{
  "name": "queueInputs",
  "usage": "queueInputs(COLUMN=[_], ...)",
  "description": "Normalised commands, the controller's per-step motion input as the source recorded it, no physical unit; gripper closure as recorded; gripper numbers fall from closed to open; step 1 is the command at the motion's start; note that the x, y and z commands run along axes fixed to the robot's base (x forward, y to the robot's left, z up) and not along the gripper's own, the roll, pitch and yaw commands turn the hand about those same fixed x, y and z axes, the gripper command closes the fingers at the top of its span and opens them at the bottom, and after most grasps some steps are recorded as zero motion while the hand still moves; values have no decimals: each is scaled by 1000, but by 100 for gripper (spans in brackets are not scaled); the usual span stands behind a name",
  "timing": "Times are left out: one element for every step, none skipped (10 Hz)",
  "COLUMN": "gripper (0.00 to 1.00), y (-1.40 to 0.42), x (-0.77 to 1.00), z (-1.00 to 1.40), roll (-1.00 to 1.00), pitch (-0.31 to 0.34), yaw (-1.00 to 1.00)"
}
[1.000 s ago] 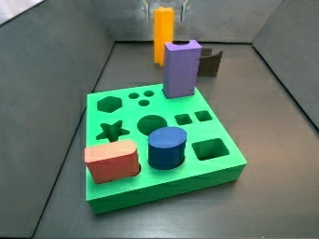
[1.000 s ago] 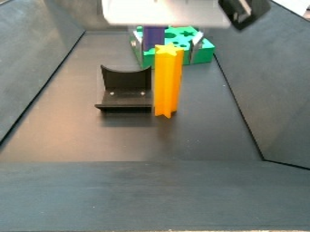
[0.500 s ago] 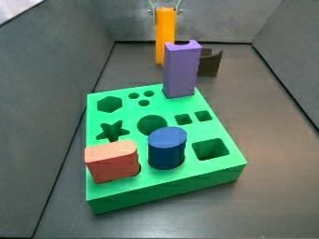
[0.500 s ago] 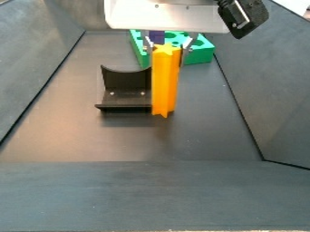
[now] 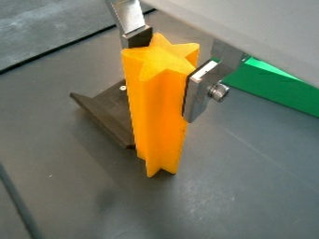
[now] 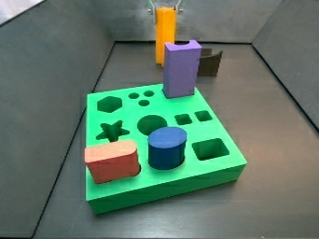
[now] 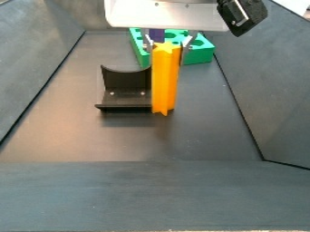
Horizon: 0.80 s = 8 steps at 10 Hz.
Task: Pick up the star object. Move up. Move to above the board. Insert the star object.
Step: Pick up the star object, then move up.
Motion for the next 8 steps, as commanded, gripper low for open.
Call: queueInputs(gripper=[100,100,100,100,100,100,100,100], y=[0,0,0,0,36,22,14,2], x=[0,0,0,0,-19,-44,-39,-24], z=[0,0,0,833,826,679,587,374], roll=[0,0,0,0,3,-10,-22,-45], pitch=[0,0,0,0,5,8,10,16], yaw=[0,0,0,0,39,41,38,28])
